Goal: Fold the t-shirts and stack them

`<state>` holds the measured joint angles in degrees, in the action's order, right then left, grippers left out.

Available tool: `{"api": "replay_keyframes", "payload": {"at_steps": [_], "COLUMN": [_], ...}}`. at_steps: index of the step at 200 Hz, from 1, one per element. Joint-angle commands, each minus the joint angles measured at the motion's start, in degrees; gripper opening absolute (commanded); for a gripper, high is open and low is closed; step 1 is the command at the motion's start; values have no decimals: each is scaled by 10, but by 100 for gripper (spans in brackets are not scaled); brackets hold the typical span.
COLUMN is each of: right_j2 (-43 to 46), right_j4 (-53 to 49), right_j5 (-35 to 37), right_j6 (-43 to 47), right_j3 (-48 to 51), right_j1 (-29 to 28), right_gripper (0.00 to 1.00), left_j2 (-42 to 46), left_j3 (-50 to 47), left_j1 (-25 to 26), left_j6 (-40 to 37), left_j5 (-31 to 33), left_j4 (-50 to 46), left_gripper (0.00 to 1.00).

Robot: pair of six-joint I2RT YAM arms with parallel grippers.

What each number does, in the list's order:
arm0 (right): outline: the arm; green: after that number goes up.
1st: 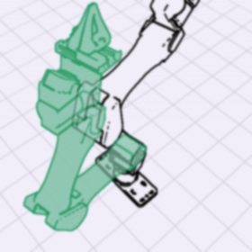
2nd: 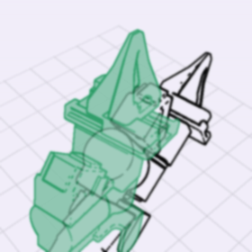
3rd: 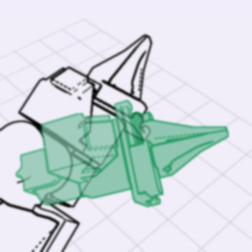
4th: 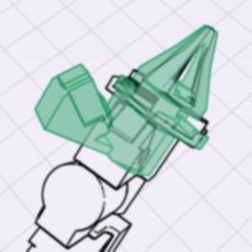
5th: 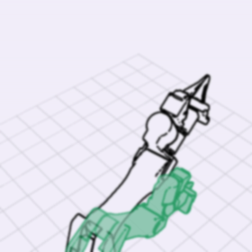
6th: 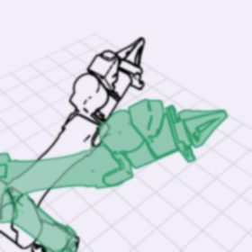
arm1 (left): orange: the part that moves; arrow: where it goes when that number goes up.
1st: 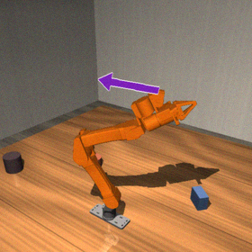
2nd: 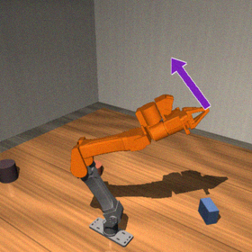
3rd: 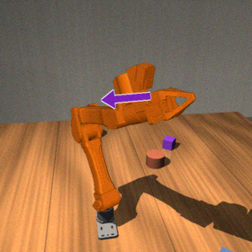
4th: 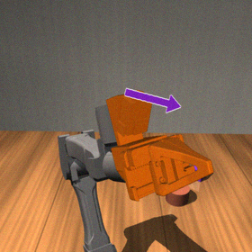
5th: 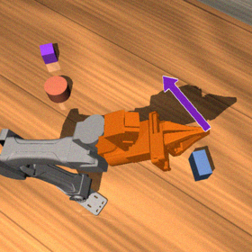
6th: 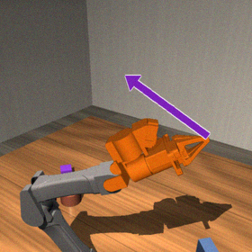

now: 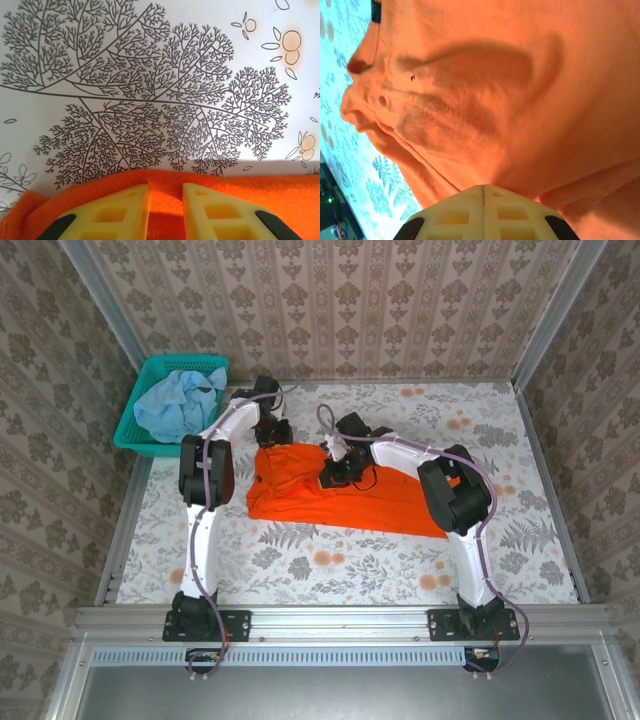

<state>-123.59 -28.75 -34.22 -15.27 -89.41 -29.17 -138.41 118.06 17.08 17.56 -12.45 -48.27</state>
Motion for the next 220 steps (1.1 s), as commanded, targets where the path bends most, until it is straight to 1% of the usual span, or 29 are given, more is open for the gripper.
{"api": "replay_keyframes", "payload": {"at_steps": [1, 21, 30, 46, 54, 65, 71, 89, 97, 111, 121, 132, 155, 173, 183, 193, 209, 220], "right_j2": [32, 46, 49, 64, 74, 91, 100, 121, 126, 126, 123, 112, 75, 43, 28, 13, -14, -31], "right_j4": [-36, -29, -31, -24, -1, 16, 28, 71, 95, 135, 150, 167, 164, 187, 179, 165, 131, 106], "right_j5": [-21, -11, -8, -9, -11, -17, -17, -18, -15, -20, -9, -3, 12, -4, -7, -4, -5, -5], "right_j6": [25, 17, 10, -7, -18, -35, -48, -105, -136, -187, -224, -265, -329, -375, -373, -365, -360, -354], "right_j3": [19, 42, 47, 64, 78, 93, 99, 115, 119, 115, 106, 96, 60, 42, 22, 3, -25, -41], "right_j1": [4, 13, 18, 29, 35, 43, 47, 59, 63, 63, 61, 57, 47, 35, 25, 18, 12, 11], "right_gripper": [2, 9, 14, 14, 15, 22, 23, 24, 26, 27, 26, 23, 15, 12, 11, 11, 10, 10], "left_j2": [-27, -27, -27, -29, -29, -27, -22, 6, 21, 49, 72, 98, 148, 180, 189, 193, 191, 192], "left_j3": [5, 7, 10, 20, 26, 37, 40, 39, 38, 32, 20, -6, -89, -163, -201, -233, -276, -304], "left_j1": [-10, -12, -13, -13, -14, -13, -12, -8, -7, -3, 1, 7, 17, 26, 31, 36, 40, 42], "left_j6": [-19, -19, -19, -19, -19, -16, -13, -6, -2, 4, 5, 8, 31, 50, 55, 55, 51, 45], "left_j5": [12, 12, 12, 10, 8, 2, 0, -2, -4, -5, -5, -15, -77, -128, -157, -174, -188, -177], "left_j4": [-25, -25, -26, -31, -35, -43, -45, -39, -38, -36, -36, -32, -8, 16, 30, 39, 44, 44], "left_gripper": [25, 25, 26, 28, 29, 32, 35, 42, 44, 46, 46, 44, 31, 21, 20, 19, 17, 16]}}
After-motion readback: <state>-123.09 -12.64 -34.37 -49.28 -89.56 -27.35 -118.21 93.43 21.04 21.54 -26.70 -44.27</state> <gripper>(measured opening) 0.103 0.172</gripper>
